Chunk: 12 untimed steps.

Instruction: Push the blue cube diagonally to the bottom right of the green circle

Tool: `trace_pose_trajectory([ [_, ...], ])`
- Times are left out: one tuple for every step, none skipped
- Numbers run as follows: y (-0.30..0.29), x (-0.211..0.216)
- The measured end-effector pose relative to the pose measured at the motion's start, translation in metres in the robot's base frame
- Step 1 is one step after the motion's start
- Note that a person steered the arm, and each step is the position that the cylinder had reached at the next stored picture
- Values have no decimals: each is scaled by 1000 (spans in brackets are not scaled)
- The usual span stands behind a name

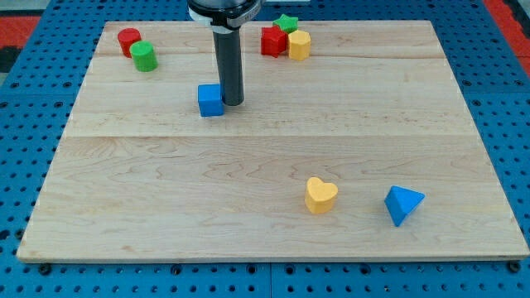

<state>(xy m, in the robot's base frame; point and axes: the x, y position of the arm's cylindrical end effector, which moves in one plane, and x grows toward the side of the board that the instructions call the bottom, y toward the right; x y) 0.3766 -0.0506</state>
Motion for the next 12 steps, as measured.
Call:
trace_pose_trajectory([
  [6,5],
  [17,12],
  [10,13],
  [10,21],
  [-10,18],
  [-52,15],
  [-91,6],
  [-130,4],
  [-129,4],
  [-97,9],
  [-81,28],
  [-103,19],
])
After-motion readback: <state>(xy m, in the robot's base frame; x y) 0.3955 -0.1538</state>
